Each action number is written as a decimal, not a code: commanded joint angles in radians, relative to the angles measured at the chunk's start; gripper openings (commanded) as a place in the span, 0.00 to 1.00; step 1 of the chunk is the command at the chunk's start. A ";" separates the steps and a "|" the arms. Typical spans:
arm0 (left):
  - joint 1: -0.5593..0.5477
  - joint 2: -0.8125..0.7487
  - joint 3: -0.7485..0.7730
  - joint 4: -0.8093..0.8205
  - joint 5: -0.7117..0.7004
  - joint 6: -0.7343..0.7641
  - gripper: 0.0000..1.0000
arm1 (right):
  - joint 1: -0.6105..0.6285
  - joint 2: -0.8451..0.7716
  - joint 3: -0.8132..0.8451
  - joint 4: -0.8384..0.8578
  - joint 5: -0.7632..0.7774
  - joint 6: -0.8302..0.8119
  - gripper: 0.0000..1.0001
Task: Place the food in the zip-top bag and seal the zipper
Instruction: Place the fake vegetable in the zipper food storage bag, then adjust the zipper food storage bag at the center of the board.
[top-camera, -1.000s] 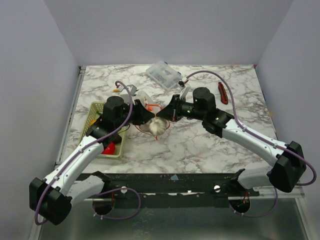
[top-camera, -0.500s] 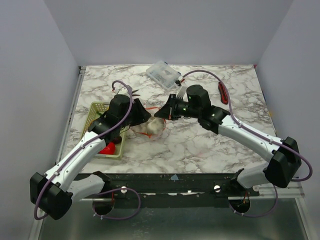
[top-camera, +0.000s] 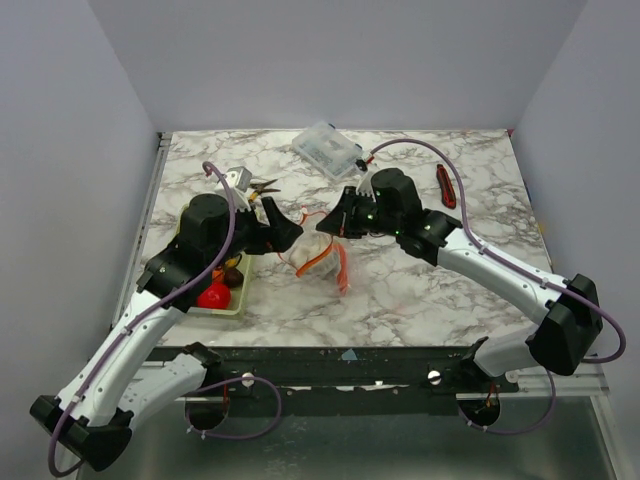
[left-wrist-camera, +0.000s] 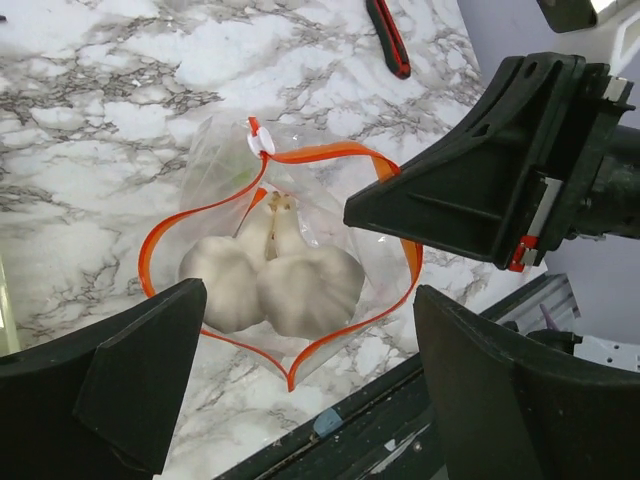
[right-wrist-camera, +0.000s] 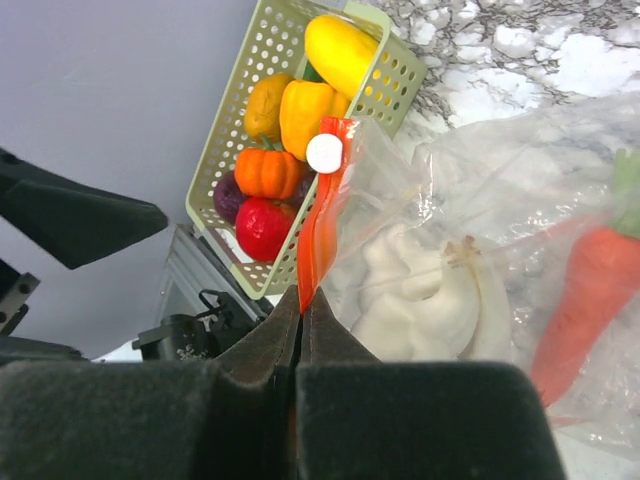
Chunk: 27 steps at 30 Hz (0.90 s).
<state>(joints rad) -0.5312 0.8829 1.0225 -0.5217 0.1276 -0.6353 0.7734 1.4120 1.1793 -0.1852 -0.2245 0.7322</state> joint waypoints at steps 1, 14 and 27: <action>0.004 -0.020 -0.063 -0.042 -0.044 0.054 0.85 | 0.005 -0.030 0.023 -0.025 0.046 -0.020 0.00; 0.005 0.098 -0.269 0.167 -0.028 -0.117 0.56 | 0.005 -0.086 -0.015 -0.027 0.035 -0.037 0.00; -0.011 0.141 -0.057 0.165 0.320 -0.120 0.09 | 0.006 -0.117 0.031 -0.221 0.314 -0.191 0.00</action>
<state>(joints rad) -0.5278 1.0149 0.8616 -0.3946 0.2428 -0.7273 0.7734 1.3426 1.1641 -0.3046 -0.0689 0.6216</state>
